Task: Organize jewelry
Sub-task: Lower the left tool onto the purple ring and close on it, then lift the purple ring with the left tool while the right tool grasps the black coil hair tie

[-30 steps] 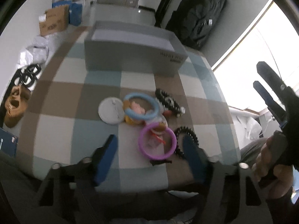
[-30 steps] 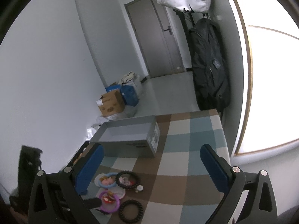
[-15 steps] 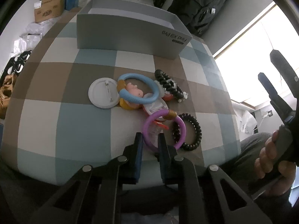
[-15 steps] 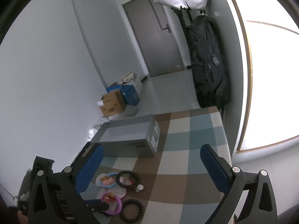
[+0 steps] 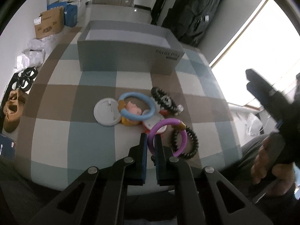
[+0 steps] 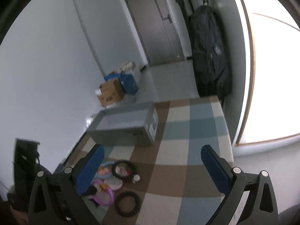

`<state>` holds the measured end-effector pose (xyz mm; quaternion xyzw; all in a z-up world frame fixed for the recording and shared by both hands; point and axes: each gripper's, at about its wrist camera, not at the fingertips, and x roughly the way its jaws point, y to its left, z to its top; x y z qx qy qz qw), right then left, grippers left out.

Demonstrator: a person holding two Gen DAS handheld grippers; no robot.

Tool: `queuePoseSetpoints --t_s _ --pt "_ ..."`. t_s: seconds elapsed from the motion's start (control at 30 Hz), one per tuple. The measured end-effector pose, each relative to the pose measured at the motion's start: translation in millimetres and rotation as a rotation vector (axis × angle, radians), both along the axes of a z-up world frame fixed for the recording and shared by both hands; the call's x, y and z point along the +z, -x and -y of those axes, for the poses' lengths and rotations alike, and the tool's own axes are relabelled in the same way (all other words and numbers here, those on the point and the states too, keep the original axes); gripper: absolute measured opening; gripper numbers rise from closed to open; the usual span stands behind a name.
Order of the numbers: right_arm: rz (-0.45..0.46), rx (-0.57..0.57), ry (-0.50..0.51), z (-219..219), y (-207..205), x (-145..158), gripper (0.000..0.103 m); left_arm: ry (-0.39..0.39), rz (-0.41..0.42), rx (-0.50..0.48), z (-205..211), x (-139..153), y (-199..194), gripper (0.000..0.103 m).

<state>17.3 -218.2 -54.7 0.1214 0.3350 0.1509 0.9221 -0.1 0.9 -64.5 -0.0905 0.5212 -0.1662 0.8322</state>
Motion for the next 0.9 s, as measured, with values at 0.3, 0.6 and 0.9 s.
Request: queuePoseSetpoints --t_s 0.3,0.6,0.9 --pt "-0.163 0.18 0.052 -22 3 -29 0.103 0.062 0.107 0.064 -14 23 -7 0.003" --pt "-0.171 0.367 0.28 -80 26 -48 0.083 0.095 0.154 0.109 -26 33 -14 0.003" --pt "-0.166 0.382 0.433 -101 28 -63 0.049 0.118 0.158 0.124 -35 35 -16 0.003"
